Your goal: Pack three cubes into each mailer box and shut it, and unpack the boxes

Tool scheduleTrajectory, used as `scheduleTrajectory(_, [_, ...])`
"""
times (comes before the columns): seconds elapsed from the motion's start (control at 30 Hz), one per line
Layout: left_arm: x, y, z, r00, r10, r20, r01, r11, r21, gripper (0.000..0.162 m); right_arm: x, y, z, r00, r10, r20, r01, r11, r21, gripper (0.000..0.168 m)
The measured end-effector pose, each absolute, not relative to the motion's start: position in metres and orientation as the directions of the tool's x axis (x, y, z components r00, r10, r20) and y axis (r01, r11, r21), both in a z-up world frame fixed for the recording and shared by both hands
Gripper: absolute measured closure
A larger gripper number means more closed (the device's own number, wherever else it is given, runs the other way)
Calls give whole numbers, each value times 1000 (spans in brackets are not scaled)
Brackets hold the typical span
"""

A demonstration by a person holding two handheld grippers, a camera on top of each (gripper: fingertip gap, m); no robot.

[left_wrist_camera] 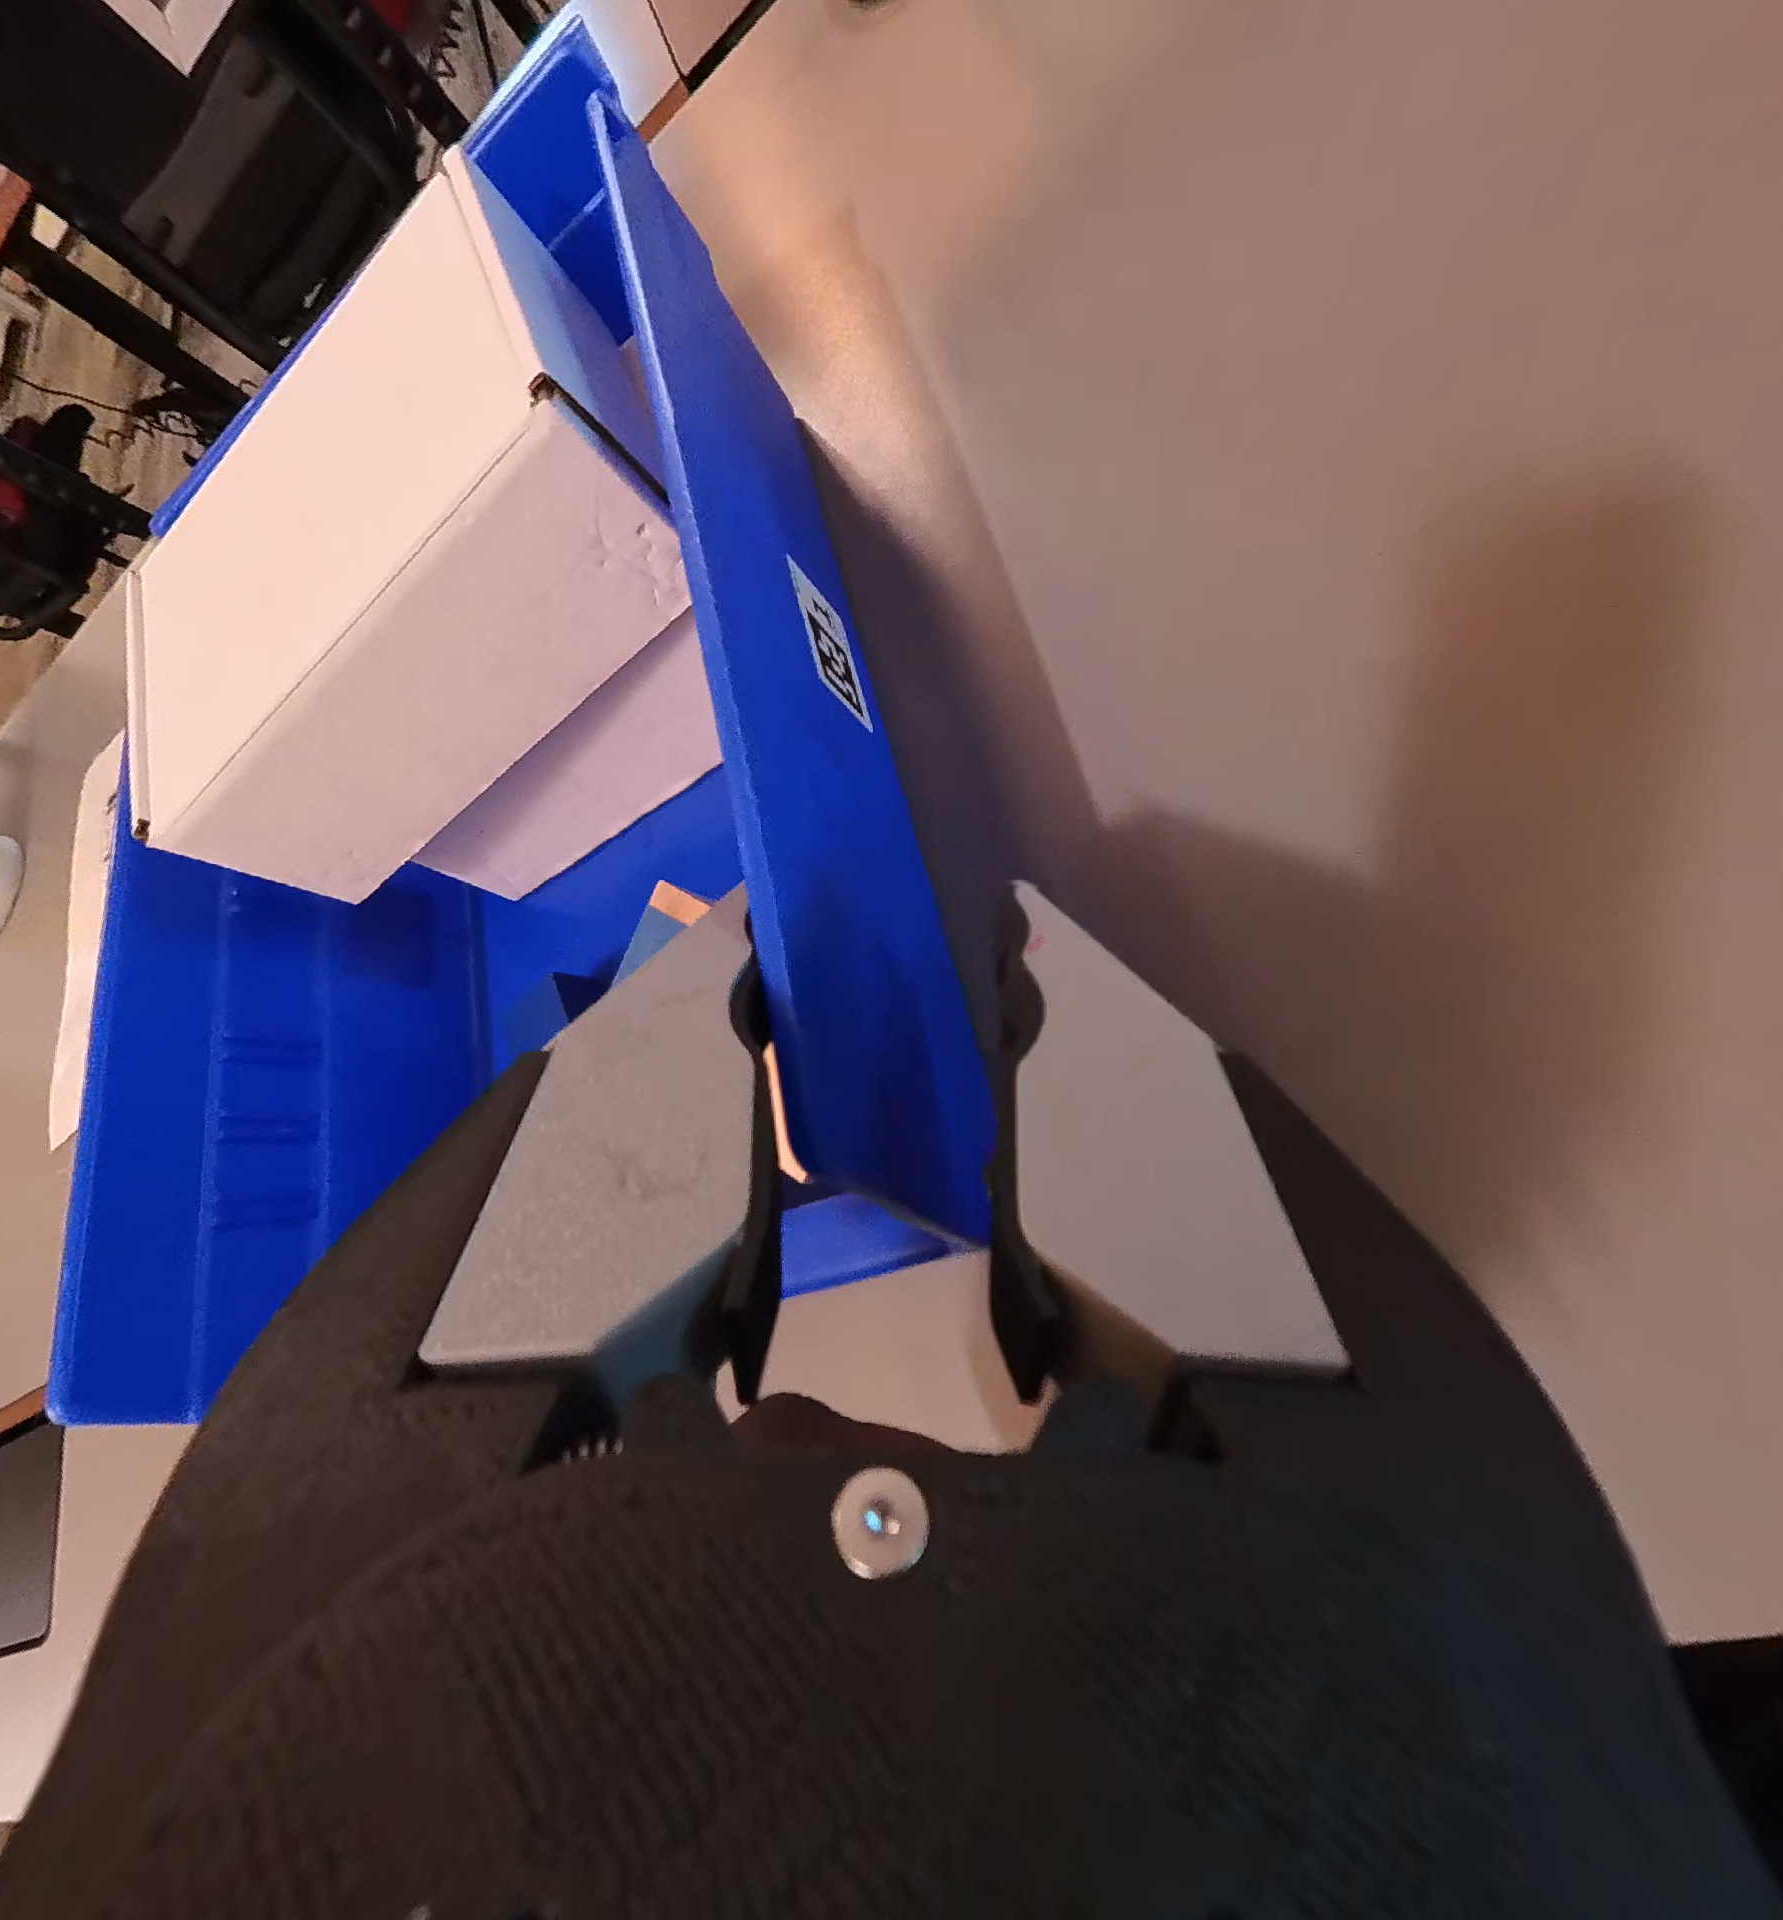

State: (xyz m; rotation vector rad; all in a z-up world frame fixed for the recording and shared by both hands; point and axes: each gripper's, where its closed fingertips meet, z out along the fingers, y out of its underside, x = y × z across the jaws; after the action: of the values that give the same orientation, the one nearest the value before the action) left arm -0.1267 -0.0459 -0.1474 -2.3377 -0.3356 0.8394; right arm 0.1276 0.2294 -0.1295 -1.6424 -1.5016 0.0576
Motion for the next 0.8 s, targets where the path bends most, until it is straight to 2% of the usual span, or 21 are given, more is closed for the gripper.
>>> scheduleTrajectory(0.13, [-126,-46,-147,769,423,-479,28,-772,-636,121,126,236,-135,282,857,430,762,73,-644,151])
scheduleTrajectory(0.2, [-125,-47,-147,769,418,-483,28,-778,-628,122,132,248,-138,313,853,418,766,34,-642,161])
scheduleTrajectory(0.3, [-120,-48,-148,771,384,-508,4,-800,-600,116,137,263,-128,346,818,458,750,52,-659,141])
scheduleTrajectory(0.43, [-98,-37,-142,839,345,-421,-9,-765,-644,99,139,261,-99,372,834,408,661,71,-747,138])
scheduleTrajectory(0.53, [-94,-35,-136,849,334,-410,-32,-742,-670,112,140,255,-78,367,855,366,585,94,-806,133])
scheduleTrajectory(0.7, [-96,-40,-115,815,364,-451,-71,-710,-701,111,143,246,-41,371,865,339,441,157,-884,135])
scheduleTrajectory(0.8, [-97,-40,-90,782,405,-475,-126,-643,-755,114,149,245,-23,396,826,402,402,238,-884,139])
